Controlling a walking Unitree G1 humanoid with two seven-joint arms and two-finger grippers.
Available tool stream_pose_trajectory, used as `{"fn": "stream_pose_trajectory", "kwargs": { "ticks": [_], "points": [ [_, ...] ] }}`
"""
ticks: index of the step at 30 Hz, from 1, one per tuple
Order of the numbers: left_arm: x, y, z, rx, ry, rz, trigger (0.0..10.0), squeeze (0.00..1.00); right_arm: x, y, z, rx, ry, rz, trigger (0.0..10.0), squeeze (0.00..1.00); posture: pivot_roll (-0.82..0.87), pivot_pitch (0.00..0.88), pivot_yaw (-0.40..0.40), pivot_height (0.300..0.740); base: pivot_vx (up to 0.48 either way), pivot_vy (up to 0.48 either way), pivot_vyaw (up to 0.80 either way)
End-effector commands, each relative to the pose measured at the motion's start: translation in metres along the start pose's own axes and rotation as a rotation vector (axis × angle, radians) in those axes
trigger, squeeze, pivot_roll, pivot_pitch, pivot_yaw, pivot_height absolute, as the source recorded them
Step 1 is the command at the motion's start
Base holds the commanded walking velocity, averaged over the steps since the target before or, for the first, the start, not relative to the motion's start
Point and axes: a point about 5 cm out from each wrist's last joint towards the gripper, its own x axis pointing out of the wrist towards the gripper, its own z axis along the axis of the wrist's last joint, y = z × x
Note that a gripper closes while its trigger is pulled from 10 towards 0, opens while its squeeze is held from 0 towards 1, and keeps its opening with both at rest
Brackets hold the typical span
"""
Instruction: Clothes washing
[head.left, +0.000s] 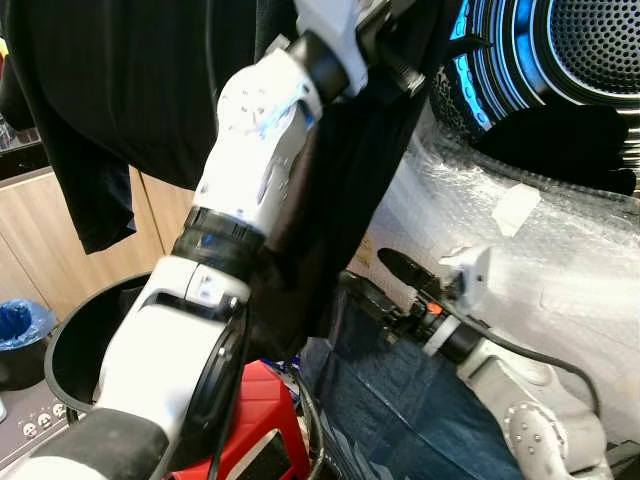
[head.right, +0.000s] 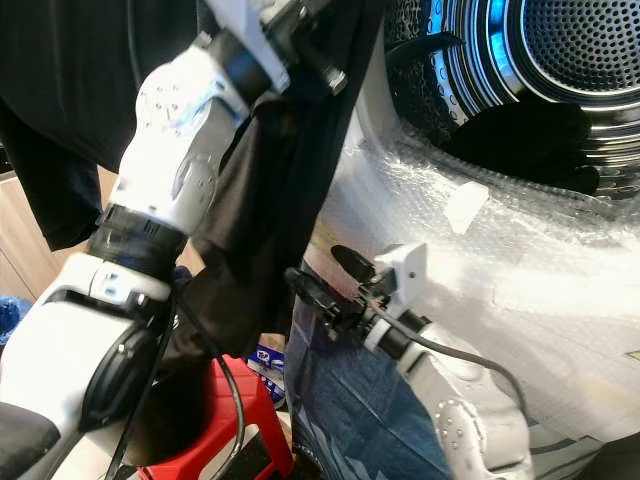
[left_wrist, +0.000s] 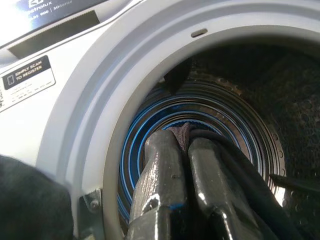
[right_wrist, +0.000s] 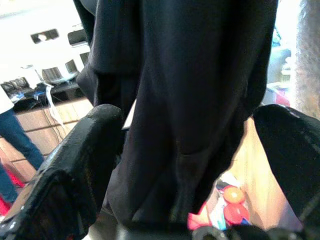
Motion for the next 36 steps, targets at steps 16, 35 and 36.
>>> {"fn": "stream_pose_trajectory", "kwargs": {
  "ticks": [16,35,36],
  "points": [
    [0.034,-0.009,-0.011,-0.049,0.086,0.025,10.0,0.0,0.046,0.005,0.022,0.055,-0.075,-0.278,0.0,0.0,0.01,0.0,0.008,0.74,0.0,0.0,0.0],
    [0.035,-0.03,0.013,-0.048,-0.151,-0.091,10.0,0.0,0.057,-0.002,0.017,0.013,-0.004,-0.39,0.0,0.0,0.0,0.0,0.023,0.74,0.0,0.0,0.0],
    [0.036,-0.033,0.013,-0.051,-0.153,-0.095,10.0,0.0,0.057,-0.004,0.018,0.015,-0.014,-0.399,0.0,0.0,0.0,0.0,0.023,0.74,0.0,0.0,0.0]
  ]
}}
